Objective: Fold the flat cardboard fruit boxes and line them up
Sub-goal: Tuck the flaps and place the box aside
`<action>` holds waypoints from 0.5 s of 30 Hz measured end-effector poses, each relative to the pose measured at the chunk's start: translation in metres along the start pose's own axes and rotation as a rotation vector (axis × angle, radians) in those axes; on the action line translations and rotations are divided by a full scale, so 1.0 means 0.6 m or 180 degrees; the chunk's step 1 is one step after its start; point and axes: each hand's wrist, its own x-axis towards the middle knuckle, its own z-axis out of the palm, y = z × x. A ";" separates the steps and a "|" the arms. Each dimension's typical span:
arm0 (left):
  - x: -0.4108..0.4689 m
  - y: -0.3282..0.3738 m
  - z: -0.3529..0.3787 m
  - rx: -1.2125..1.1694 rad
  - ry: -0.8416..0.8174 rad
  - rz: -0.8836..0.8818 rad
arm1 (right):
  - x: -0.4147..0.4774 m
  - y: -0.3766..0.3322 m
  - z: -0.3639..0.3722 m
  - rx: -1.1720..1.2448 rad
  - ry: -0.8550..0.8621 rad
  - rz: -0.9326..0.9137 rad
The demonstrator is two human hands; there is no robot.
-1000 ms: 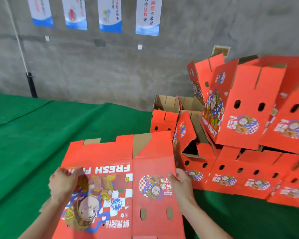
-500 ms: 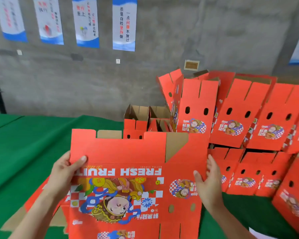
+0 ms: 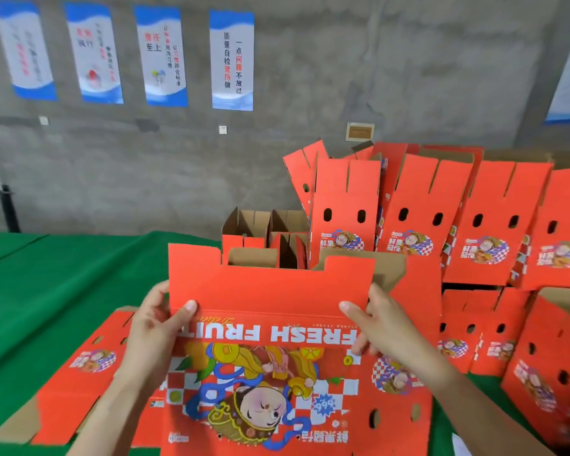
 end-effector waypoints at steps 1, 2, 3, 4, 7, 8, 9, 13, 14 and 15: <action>0.001 0.003 0.003 -0.0109 -0.0100 -0.0093 | -0.004 0.000 -0.007 0.0144 -0.0130 0.0015; 0.003 0.005 0.003 -0.0192 -0.0232 -0.0202 | -0.007 0.001 -0.015 0.0161 -0.0158 0.0001; 0.004 0.007 0.002 -0.0192 -0.0385 -0.0284 | -0.011 0.002 -0.021 0.0091 -0.0096 -0.0032; 0.004 0.010 0.003 -0.0107 -0.0547 -0.0324 | -0.014 0.005 -0.027 -0.0042 0.0033 -0.0068; 0.007 0.014 0.011 0.0433 -0.0909 -0.0322 | -0.022 0.019 -0.045 -0.0490 0.0624 -0.0142; 0.010 0.015 0.017 0.0525 -0.0987 -0.0411 | -0.025 0.023 -0.050 -0.0466 0.0756 -0.0117; 0.014 0.016 0.022 0.0533 -0.1029 -0.0651 | -0.030 0.027 -0.055 -0.0334 0.0825 -0.0070; 0.028 0.033 0.044 0.0607 -0.1268 -0.1281 | -0.052 0.043 -0.065 0.0201 0.1028 0.0073; 0.031 0.037 0.050 0.0910 -0.1215 -0.1129 | -0.057 0.048 -0.065 0.0256 0.1089 0.0063; 0.031 0.044 0.058 0.1177 -0.1201 -0.0868 | -0.062 0.052 -0.066 0.0318 0.1169 0.0036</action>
